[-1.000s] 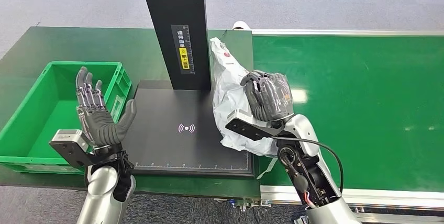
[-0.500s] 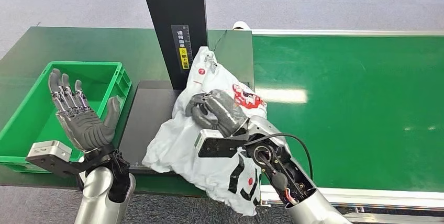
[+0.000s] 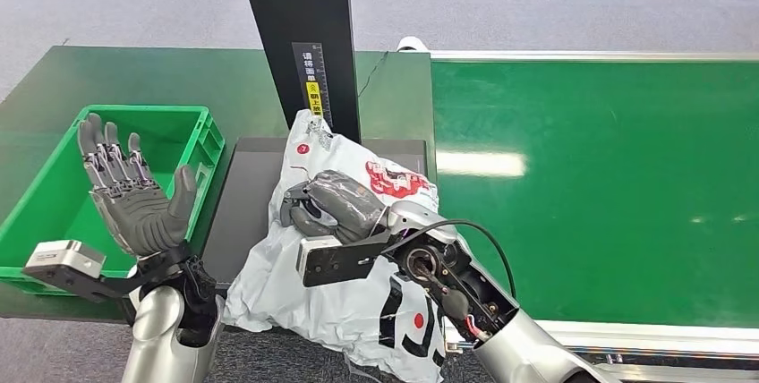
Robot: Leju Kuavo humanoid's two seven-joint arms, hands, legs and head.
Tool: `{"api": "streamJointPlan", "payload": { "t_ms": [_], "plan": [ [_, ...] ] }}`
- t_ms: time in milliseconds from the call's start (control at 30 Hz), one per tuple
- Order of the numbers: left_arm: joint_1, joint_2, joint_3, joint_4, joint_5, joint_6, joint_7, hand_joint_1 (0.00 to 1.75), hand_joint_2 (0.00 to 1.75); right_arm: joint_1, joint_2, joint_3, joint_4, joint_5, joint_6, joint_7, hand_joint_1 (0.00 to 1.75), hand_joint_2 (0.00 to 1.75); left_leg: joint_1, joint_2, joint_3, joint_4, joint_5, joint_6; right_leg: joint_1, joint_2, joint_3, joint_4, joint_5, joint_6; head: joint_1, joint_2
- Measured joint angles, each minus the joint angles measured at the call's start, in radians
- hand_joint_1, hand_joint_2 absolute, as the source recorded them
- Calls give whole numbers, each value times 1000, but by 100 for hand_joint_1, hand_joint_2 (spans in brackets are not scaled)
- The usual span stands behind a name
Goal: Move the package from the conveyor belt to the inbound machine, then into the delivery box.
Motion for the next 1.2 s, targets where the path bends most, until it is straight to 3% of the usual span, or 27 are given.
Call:
{"api": "streamJointPlan", "payload": {
  "t_ms": [233, 367, 533, 633, 800, 900, 1200],
  "plan": [
    [1, -2, 14, -2, 7, -11, 8, 0, 175, -25, 2, 36, 45, 27, -39, 30, 171, 175, 0, 0, 0, 0, 0, 0, 0, 0, 0, 0, 0, 0, 0, 0],
    [5, -6, 23, -2, 10, -27, 14, 0, 175, -41, 6, 44, 82, 107, -150, 133, 0, 175, 0, 0, 0, 0, 0, 0, 0, 0, 0, 0, 0, 0, 0, 0],
    [16, -7, 32, -4, 30, -80, 35, 0, 175, -54, 10, 8, 140, 200, -325, 265, 0, 175, 0, 0, 0, 0, 0, 0, 0, 0, 0, 0, 0, 0, 0, 0],
    [17, -7, 30, -4, 29, -89, 39, 0, 175, -50, 10, -25, 154, 248, -386, 287, 0, 175, 0, 1, 1, 0, 0, 0, 0, 0, 0, 0, 0, 0, 0, 0],
    [17, -8, 27, -4, 27, -95, 40, 0, 175, -41, 10, -59, 167, 266, -409, 291, 0, 175, 0, 1, 0, 0, 0, 0, 0, 0, 0, 0, 0, 0, 0, 0],
    [16, -10, 26, -4, 27, -104, 47, 0, 175, -29, 10, -80, 166, 236, -427, 247, 0, 175, 0, 0, 1, 0, 0, 0, 0, 0, 0, 0, 0, 0, 0, 0],
    [3, -22, 20, 2, 18, -120, 60, 0, 175, 44, 3, -191, 98, 42, -449, 1, 0, 175, 0, 0, 1, 0, 0, 0, 0, 0, 0, 0, 0, 0, 0, 0]
  ]
}}
